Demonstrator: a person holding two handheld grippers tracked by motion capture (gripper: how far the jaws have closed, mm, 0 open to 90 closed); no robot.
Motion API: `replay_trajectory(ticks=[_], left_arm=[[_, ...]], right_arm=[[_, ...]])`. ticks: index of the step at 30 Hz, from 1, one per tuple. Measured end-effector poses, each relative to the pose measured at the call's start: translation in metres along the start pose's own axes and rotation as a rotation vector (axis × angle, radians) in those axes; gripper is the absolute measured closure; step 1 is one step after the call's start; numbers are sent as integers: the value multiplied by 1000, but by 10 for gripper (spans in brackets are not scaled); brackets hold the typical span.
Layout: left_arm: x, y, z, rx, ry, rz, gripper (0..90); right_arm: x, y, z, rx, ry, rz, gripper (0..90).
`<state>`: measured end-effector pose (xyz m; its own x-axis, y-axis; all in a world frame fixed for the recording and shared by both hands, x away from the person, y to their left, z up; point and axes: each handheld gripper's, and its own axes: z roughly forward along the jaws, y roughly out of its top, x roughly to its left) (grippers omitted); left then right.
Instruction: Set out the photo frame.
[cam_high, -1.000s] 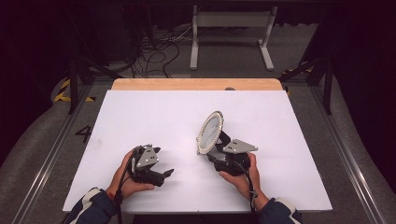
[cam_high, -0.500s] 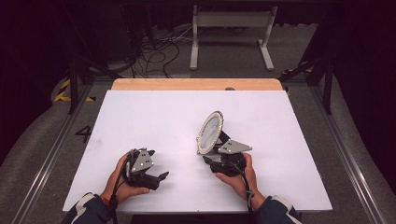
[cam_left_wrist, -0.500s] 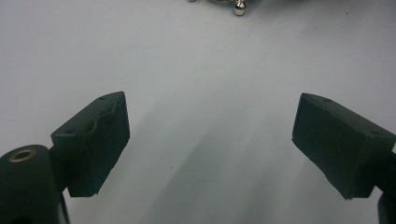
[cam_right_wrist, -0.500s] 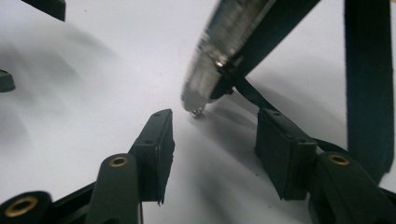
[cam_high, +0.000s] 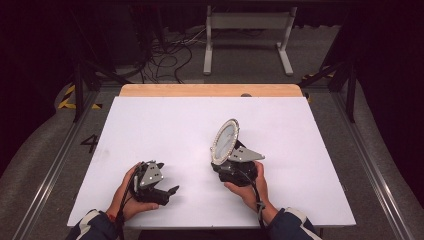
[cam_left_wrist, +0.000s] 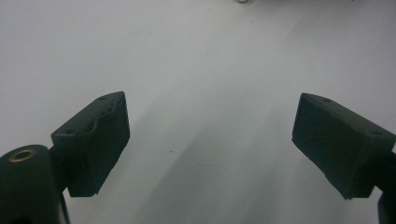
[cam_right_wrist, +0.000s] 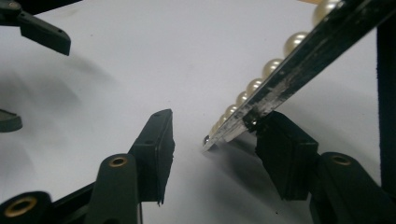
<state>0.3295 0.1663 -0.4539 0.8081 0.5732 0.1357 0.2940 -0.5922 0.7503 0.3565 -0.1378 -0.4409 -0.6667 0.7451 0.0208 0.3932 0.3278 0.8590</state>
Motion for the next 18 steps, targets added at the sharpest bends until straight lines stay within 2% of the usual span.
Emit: replay_trajectory(ticks=[3,6,9,18], left_arm=[[0,0,0,-1,-1,-1,117],[0,0,1,-1,-3,-2,117],[-1,0,1,-1,-7,-1,117],[-1,0,1,4,-12,1,117]], right_arm=[[-1,1,2,-5,-15,18,497],[-3,0,4,-8,-27,41,550],[-5,-1,5,-8,-17,52,598],[-10,-1,2,6,19,49,621]])
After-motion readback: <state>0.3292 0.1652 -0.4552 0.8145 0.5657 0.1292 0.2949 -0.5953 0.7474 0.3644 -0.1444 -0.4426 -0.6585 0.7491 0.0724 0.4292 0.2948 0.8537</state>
